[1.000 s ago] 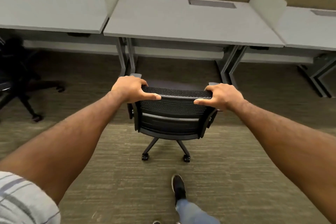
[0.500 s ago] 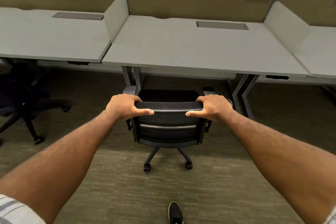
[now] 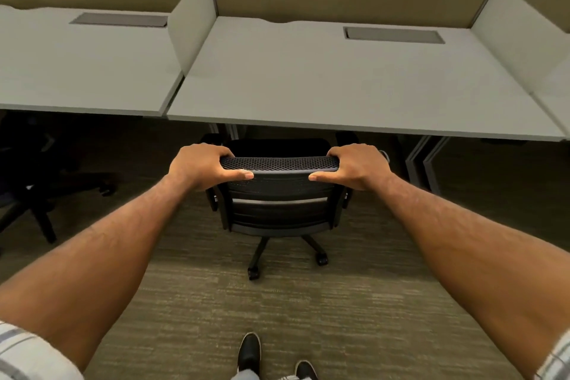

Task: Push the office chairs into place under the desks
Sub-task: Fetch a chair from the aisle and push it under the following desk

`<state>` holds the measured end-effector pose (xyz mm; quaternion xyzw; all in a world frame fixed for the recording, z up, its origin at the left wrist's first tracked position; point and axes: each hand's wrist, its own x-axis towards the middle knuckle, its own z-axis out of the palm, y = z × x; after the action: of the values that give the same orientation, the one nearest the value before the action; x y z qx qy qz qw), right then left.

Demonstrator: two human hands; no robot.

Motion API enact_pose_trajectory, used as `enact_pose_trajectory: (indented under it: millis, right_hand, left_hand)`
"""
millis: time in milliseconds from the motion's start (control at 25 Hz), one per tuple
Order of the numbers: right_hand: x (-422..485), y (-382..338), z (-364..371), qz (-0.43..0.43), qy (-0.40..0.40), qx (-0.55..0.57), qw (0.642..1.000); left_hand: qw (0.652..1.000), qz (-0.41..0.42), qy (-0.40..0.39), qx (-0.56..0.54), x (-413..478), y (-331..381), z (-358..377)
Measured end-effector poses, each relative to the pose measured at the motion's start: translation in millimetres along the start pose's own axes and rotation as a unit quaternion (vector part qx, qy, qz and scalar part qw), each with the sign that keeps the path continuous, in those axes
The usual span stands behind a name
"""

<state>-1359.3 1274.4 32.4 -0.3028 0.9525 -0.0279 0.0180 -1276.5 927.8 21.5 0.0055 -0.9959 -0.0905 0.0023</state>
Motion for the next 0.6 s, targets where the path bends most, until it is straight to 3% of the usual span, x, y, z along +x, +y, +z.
enact_pose_trajectory:
  millis: [600]
  right_hand:
    - [95.8,-41.6,0.1,0.032,-0.002,0.005,0.999]
  left_hand:
    - [0.999,0.03,-0.011,-0.016,77.8,-87.4,-24.9]
